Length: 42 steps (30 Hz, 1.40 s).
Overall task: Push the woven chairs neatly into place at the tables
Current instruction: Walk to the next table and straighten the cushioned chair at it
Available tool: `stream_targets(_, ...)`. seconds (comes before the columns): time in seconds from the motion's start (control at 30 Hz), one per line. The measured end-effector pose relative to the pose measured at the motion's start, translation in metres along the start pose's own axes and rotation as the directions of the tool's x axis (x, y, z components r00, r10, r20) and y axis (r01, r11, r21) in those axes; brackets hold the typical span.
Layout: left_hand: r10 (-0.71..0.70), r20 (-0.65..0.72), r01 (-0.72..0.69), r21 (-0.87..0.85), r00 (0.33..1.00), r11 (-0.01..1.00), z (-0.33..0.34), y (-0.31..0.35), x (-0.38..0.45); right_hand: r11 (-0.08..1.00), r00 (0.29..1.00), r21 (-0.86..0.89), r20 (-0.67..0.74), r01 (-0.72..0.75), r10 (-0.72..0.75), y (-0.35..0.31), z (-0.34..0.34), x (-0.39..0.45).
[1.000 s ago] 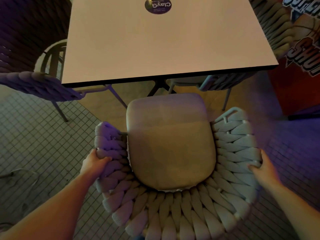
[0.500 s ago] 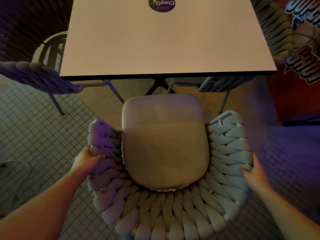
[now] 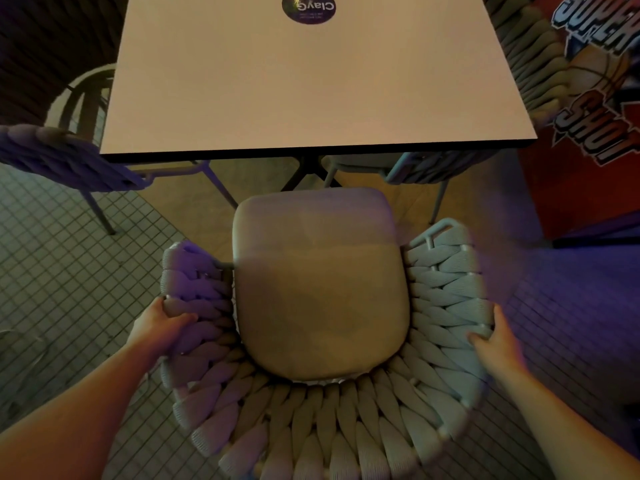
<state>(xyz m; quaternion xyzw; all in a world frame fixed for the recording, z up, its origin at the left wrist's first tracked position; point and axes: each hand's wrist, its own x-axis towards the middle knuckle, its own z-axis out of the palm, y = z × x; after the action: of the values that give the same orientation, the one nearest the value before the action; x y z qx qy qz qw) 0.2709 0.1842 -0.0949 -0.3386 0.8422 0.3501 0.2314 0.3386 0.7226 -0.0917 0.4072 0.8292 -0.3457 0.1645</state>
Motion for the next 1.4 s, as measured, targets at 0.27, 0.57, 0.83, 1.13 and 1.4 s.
stream_targets(0.27,-0.011,0.124,0.027,-0.127,0.992,0.992,-0.015,0.016,-0.015,0.971,0.914,-0.015,-0.336,0.238,-0.229,-0.038,0.021,-0.035)
stream_targets(0.57,0.035,0.232,0.043,-0.324,0.972,0.945,-0.06,-0.017,-0.013,0.939,0.939,-0.051,-0.035,0.341,-0.343,-0.129,0.123,-0.098)
stream_targets(0.83,0.058,0.227,0.025,-0.346,0.972,0.938,-0.189,-0.1,0.033,0.973,0.976,0.079,0.025,0.215,-0.217,-0.217,0.241,-0.175)
stream_targets(1.13,0.119,0.257,-0.019,-0.362,0.959,0.932,-0.227,-0.112,0.047,0.981,0.981,0.041,-0.049,0.191,-0.189,-0.236,0.248,-0.202)
stream_targets(1.4,0.208,0.321,-0.142,-0.216,0.924,0.966,-0.164,-0.06,0.017,0.977,0.958,-0.075,-0.194,0.198,-0.209,-0.21,0.189,-0.189)
